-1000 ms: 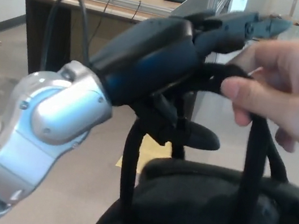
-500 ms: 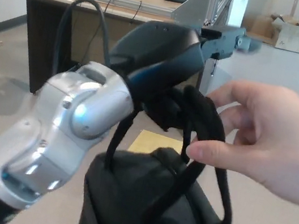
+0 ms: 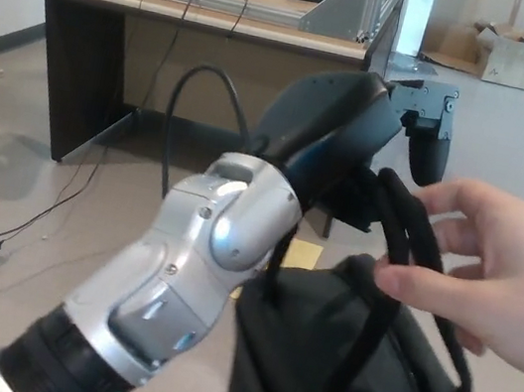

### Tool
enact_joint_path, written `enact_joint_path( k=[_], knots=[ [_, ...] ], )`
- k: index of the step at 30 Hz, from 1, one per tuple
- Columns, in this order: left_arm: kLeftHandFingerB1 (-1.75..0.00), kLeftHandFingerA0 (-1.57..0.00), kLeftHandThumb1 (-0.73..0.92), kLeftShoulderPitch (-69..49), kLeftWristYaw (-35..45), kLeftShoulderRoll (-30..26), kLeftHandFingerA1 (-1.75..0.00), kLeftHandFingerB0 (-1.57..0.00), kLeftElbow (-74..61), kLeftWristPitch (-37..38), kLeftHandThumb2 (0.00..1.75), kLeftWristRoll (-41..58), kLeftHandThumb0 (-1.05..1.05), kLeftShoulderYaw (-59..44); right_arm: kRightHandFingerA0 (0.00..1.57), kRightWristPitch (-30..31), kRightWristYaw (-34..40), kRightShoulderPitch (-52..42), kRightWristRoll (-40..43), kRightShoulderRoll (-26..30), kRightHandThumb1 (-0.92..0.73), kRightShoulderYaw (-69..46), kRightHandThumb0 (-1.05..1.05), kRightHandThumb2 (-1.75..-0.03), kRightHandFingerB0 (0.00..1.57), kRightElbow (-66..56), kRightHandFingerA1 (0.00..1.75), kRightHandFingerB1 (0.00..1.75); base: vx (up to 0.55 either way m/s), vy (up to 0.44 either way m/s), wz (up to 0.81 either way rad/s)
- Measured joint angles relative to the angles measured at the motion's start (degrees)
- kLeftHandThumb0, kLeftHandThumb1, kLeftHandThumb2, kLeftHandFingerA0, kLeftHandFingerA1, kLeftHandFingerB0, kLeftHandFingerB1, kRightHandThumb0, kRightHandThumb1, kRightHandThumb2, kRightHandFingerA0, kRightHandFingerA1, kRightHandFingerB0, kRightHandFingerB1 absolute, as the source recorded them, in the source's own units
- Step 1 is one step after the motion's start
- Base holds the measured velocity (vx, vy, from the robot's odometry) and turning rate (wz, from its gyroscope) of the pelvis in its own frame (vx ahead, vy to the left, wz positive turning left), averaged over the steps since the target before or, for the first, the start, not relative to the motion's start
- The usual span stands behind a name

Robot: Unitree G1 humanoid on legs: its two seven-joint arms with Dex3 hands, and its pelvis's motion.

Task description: A person hands over a black lunchbag to the robot and the robot uses its left hand to grab the strips of the lunchbag, the gives it back to the person.

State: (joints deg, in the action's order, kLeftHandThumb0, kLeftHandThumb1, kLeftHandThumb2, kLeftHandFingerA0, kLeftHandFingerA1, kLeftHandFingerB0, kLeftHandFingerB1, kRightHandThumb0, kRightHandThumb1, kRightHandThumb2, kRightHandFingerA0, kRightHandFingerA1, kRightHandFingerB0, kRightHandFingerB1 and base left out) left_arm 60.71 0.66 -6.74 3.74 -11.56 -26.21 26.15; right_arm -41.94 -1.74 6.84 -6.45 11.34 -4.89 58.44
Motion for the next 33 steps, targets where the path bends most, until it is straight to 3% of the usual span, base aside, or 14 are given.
enact_joint_path(
  k=[2, 3, 6, 7, 9, 15, 16, 17, 20, 21, 28, 29, 30, 33],
  knots=[
    [-1.75, -0.81, 0.63, 0.00, -1.42, 0.67, -1.75, -0.61, 1.21, 0.74, 0.56, -0.01, -0.16, -0.23, 0.44, 0.00, 0.00, 0.00, 0.00, 0.00, -0.58, 0.00, -0.73, -0.93, 0.32, 0.00, 0.55, 0.49, 0.00, 0.000, 0.00],
    [-1.75, -0.81, 0.65, 0.00, -2.09, 0.86, -1.75, -0.61, 1.71, 1.08, 0.57, -0.01, -0.14, -0.42, 0.51, 0.00, 0.00, 0.00, 0.00, 0.00, -0.73, 0.00, -0.71, -0.62, 0.37, 0.00, 0.44, 0.37, 0.00, 0.000, 0.00],
    [-1.75, -0.79, 0.68, 0.00, -4.20, 1.20, -1.75, -0.60, 3.13, 1.95, 0.58, -0.06, -0.19, -1.22, 0.51, 0.00, 0.00, 0.00, 0.00, 0.00, -0.75, 0.00, -0.75, -0.63, 0.37, 0.00, 0.44, 0.37, 0.00, 0.000, 0.00],
    [-1.75, -0.80, 0.67, -0.01, -4.70, 1.22, -1.75, -0.61, 3.46, 2.16, 0.58, -0.08, -0.18, -1.47, 0.45, 0.00, 0.00, 0.01, 0.00, 0.00, -0.60, 0.00, -0.77, -0.95, 0.32, 0.00, 0.56, 0.49, 0.00, 0.000, 0.00],
    [-1.75, -0.81, 0.66, -0.01, -6.13, 1.19, -1.75, -0.61, 4.04, 2.72, 0.57, -0.15, -0.18, -2.50, 0.50, 0.00, 0.00, 0.01, 0.00, 0.00, -0.65, 0.00, -0.81, -0.71, 0.34, 0.00, 0.48, 0.40, 0.00, 0.000, 0.00],
    [-1.75, -0.82, 0.67, -0.30, -10.28, -0.14, -1.75, -0.61, 4.72, 4.54, 0.58, -0.46, -0.19, -6.52, 0.50, 0.00, 0.00, 0.01, -0.01, 0.01, -0.67, 0.06, -0.83, -0.72, 0.34, -0.01, 0.47, 0.40, 0.00, 0.000, 0.00],
    [-1.32, -1.15, 0.50, -0.46, -11.02, -0.54, -1.43, -0.94, 4.78, 4.90, 0.83, -0.53, -0.28, -7.38, 0.50, 0.00, 0.00, 0.02, -0.01, 0.01, -0.69, 0.07, -0.82, -0.70, 0.35, -0.01, 0.47, 0.40, 0.00, 0.000, 0.00],
    [-1.75, -0.83, 0.67, -0.72, -11.89, -0.98, -1.75, -0.64, 4.81, 5.35, 0.58, -0.57, -0.22, -8.38, 0.50, 0.00, 0.00, 0.02, -0.01, 0.00, -0.56, 0.08, -0.64, -1.03, 0.18, -0.01, 0.62, 0.46, 0.00, 0.000, 0.00],
    [-1.75, -0.90, 0.67, -1.78, -14.08, -2.46, -1.75, -0.65, 4.80, 6.77, 0.59, -0.63, -0.22, -11.12, 0.51, 0.00, -0.01, 0.03, -0.01, 0.00, -0.59, 0.13, -0.67, -1.04, 0.21, -0.01, 0.62, 0.46, 0.00, 0.000, 0.00],
    [-1.75, -0.90, 0.68, -2.36, -14.86, -2.91, -1.75, -0.65, 4.74, 7.21, 0.59, -0.67, -0.22, -12.06, 0.53, 0.00, -0.02, 0.03, -0.01, 0.01, -0.79, 0.13, -0.76, -0.64, 0.41, -0.01, 0.43, 0.38, 0.00, 0.000, 0.00],
    [-1.75, -0.87, 0.65, -7.78, -19.47, -5.20, -1.75, -0.68, 2.68, 10.45, 0.58, -0.95, -0.22, -18.29, 0.51, 0.00, -0.19, 0.11, 0.00, 0.01, -0.74, 0.27, -0.80, -0.67, 0.40, -0.02, 0.45, 0.40, 0.00, 0.000, 0.00],
    [-1.33, -1.21, 0.48, -9.41, -20.33, -5.50, -1.43, -1.00, 1.84, 11.31, 0.85, -0.99, -0.28, -19.59, 0.50, 0.01, -0.29, 0.18, -0.01, 0.01, -0.74, 0.30, -0.80, -0.67, 0.40, -0.02, 0.45, 0.40, 0.00, 0.000, 0.00],
    [-1.75, -0.90, 0.67, -11.25, -21.21, -5.90, -1.75, -0.67, 0.82, 12.30, 0.59, -1.06, -0.22, -20.99, 0.51, 0.02, -0.38, 0.26, -0.01, 0.03, -0.80, 0.33, -0.76, -0.64, 0.42, -0.02, 0.44, 0.39, 0.00, 0.000, 0.00],
    [-1.75, -0.89, 0.67, -16.61, -23.26, -6.81, -1.75, -0.65, -2.18, 14.72, 0.58, -1.41, -0.22, -24.42, 0.51, 0.02, -0.56, 0.35, -0.01, 0.09, -0.73, 0.41, -0.79, -0.68, 0.39, -0.02, 0.46, 0.40, 0.00, 0.000, 0.00]
  ],
)
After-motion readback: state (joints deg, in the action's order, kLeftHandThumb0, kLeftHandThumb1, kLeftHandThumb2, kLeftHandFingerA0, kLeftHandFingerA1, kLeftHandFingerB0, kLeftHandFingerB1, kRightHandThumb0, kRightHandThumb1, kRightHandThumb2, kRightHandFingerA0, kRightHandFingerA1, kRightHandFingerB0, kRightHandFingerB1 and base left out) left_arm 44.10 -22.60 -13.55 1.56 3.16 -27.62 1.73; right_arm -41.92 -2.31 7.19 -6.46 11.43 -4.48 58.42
